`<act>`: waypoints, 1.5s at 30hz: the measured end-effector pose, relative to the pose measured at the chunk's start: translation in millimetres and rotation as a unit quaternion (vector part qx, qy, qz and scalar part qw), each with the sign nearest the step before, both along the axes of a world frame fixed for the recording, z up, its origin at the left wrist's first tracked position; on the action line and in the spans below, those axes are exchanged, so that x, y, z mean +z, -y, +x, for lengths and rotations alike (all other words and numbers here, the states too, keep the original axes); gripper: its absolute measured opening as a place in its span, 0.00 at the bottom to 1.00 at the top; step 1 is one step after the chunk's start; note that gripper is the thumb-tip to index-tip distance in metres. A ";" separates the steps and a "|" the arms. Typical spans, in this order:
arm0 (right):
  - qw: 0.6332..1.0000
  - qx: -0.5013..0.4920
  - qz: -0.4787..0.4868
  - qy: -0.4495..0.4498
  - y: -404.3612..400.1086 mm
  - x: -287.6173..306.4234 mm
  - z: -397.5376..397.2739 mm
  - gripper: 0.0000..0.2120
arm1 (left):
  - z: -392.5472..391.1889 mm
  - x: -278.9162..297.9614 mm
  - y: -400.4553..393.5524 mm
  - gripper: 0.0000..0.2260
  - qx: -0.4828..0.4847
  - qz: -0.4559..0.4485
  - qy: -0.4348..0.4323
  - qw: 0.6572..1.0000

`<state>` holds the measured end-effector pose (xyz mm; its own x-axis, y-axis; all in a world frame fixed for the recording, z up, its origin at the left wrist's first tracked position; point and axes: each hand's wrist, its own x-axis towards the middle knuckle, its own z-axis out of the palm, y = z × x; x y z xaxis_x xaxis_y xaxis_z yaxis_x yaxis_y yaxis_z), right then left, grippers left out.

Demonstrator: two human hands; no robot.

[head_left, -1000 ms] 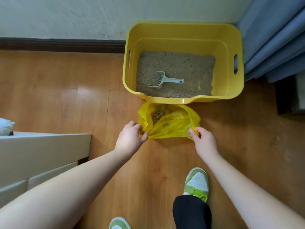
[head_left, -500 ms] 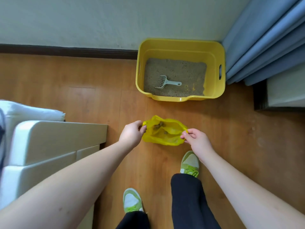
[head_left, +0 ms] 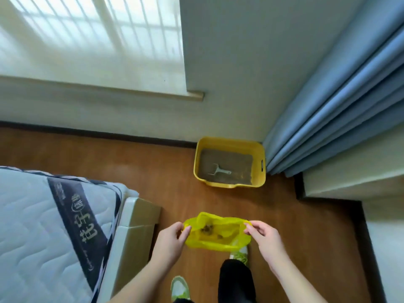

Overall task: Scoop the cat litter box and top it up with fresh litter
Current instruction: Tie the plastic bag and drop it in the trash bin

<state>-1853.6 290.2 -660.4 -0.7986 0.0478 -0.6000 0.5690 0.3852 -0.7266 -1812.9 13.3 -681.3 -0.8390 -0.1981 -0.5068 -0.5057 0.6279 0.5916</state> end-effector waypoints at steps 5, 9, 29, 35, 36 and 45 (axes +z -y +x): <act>0.995 0.067 0.060 -0.053 6.1 99.8 4.1 0.04 | 13.9 102.1 2.8 0.11 -0.050 -0.024 -0.028 0.998; 0.984 0.085 0.088 -0.127 19.2 188.7 21.1 0.04 | 21.9 190.7 15.8 0.12 -0.107 -0.033 -0.061 0.992; 0.918 0.152 0.081 -0.358 13.2 434.3 124.2 0.07 | 91.0 477.5 -8.0 0.10 -0.062 0.159 -0.304 0.937; 0.832 0.293 0.067 -0.465 -5.8 478.7 129.8 0.07 | 77.0 505.5 -57.6 0.10 -0.063 0.172 -0.305 0.935; 0.817 0.313 0.059 -0.480 -8.1 483.5 130.7 0.08 | 75.2 509.0 -68.3 0.11 -0.073 0.172 -0.308 0.933; 0.825 0.220 -0.017 -0.521 -43.7 521.6 113.5 0.06 | 95.4 527.8 -164.6 0.14 -0.033 0.394 -0.204 0.895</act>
